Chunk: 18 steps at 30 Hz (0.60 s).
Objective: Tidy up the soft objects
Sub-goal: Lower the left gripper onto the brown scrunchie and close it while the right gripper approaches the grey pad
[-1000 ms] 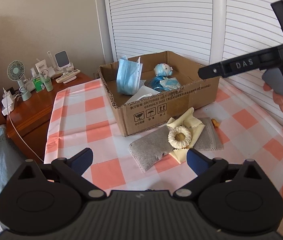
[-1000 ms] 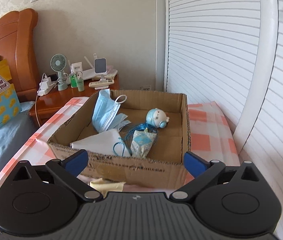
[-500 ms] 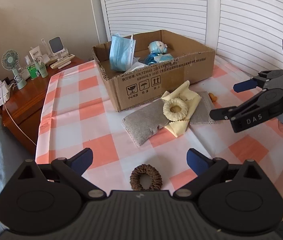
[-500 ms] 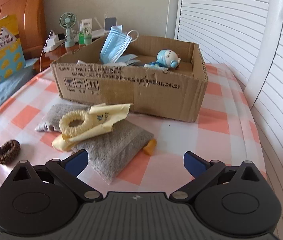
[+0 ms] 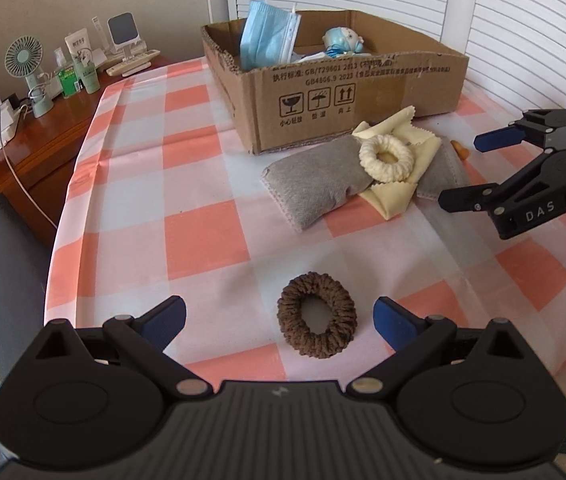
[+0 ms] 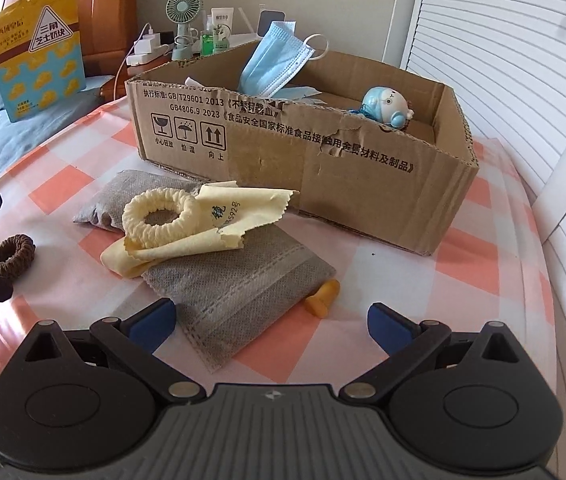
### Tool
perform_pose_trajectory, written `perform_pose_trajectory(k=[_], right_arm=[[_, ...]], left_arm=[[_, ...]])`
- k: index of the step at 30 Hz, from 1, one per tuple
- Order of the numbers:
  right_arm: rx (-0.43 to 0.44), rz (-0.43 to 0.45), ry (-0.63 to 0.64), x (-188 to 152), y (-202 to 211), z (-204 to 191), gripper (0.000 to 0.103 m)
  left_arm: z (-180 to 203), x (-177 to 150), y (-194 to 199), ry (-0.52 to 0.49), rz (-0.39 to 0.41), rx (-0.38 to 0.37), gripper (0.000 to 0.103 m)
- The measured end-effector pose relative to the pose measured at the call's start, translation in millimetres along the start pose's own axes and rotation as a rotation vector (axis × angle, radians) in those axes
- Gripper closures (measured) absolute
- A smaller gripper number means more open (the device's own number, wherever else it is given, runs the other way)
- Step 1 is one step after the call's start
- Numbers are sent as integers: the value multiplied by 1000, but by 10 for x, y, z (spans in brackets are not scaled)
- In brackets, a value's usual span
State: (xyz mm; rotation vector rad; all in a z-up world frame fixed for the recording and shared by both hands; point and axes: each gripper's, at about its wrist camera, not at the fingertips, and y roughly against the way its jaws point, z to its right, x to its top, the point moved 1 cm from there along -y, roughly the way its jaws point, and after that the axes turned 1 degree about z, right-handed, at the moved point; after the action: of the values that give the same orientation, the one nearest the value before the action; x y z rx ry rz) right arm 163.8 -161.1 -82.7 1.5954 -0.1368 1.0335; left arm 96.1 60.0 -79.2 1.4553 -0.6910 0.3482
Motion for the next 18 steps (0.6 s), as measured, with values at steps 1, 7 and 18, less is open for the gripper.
perform_pose_trajectory(k=[1,7,18], right_arm=[[11,1,-6,7,-19,7,0],[32,18,10,40,-68,-12,0],[137,-10,104,247,-245,4,0]], left_arm=[[-19,-9,-25,8,-8,1,3],[-117,-32,-77,32,-25,10,2],[-286,-56,-106,118,-14,36,0]])
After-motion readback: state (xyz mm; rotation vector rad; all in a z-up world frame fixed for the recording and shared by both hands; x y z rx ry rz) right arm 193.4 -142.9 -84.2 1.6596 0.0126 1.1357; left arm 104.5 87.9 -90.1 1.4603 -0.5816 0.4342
